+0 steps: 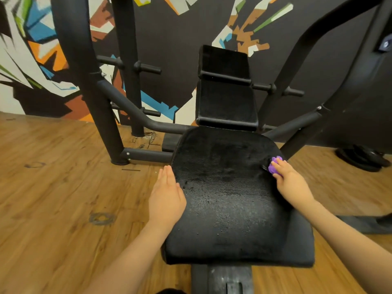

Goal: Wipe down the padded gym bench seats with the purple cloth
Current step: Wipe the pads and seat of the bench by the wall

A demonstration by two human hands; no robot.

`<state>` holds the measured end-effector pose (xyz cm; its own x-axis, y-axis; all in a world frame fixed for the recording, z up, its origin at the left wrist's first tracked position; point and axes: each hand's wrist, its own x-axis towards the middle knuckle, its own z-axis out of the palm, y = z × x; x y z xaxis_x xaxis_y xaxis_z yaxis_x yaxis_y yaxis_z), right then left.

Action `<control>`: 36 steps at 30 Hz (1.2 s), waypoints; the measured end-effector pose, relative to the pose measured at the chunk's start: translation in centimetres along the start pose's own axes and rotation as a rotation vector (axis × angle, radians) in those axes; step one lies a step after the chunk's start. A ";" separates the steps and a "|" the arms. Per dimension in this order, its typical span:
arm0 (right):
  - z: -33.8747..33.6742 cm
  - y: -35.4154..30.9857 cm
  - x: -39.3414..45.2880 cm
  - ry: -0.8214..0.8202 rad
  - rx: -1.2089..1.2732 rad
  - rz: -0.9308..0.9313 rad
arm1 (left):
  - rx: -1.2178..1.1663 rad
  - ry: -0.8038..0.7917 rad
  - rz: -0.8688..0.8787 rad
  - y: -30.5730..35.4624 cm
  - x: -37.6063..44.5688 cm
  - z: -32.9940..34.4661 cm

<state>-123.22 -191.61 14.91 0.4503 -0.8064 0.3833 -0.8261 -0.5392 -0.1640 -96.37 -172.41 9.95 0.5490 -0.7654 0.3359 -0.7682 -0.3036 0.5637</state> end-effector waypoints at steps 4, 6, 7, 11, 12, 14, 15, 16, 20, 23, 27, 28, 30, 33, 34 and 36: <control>1.0 -1.3 -0.6 0.061 0.081 0.123 | 0.008 0.001 -0.002 0.1 -0.2 -0.2; 1.1 -1.4 -1.8 0.065 0.078 0.107 | 0.006 -0.001 0.005 0.1 -0.2 -0.1; 1.2 -1.2 -2.6 0.067 0.070 0.091 | 0.001 0.001 0.006 0.1 -0.2 0.0; 0.3 -0.3 -3.9 0.008 0.035 -0.050 | -0.002 -0.006 0.004 0.0 -0.1 0.0; -0.2 0.0 -3.5 -0.029 0.016 -0.094 | 0.003 -0.009 0.003 0.1 -0.1 0.0; -1.0 0.4 -2.2 -0.076 0.003 -0.128 | 0.005 -0.011 0.005 0.1 -0.1 0.0; -1.1 0.5 -1.5 -0.076 0.014 -0.115 | 0.001 -0.007 0.007 0.0 -0.1 0.0; -1.0 0.3 -1.1 -0.069 0.024 -0.088 | -0.002 -0.004 0.007 0.0 -0.1 0.0; 0.8 -0.1 -2.2 0.037 0.068 0.021 | -0.011 0.001 -0.003 0.0 -0.3 -0.1; 1.4 0.5 -4.6 0.071 0.074 0.028 | -0.026 0.008 0.003 -0.1 -0.2 0.1; 0.9 0.2 -6.0 0.079 0.064 -0.019 | -0.117 -0.003 -0.019 -0.4 -0.9 0.1; 0.6 -0.1 -5.8 0.063 0.053 -0.033 | -0.135 -0.003 -0.019 -0.4 -1.2 0.0; 0.4 -1.3 -5.0 0.010 0.034 -0.097 | -0.139 -0.008 -0.007 -0.4 -1.7 -0.1; 0.9 -5.3 -3.6 -0.074 0.009 -0.269 | -0.117 -0.034 0.018 -0.6 -2.0 -0.3; 1.3 -7.0 -3.1 -0.072 -0.002 -0.334 | -0.112 -0.045 0.029 -0.8 -2.1 -0.4; 2.2 -10.8 -2.4 -0.050 0.010 -0.450 | -0.104 -0.063 0.061 -1.3 -2.9 -0.4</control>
<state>-114.62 -184.39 13.74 0.7796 -0.5020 0.3744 -0.5414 -0.8408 0.0000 -96.79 -169.52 8.54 0.4777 -0.8160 0.3256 -0.7594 -0.1971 0.6201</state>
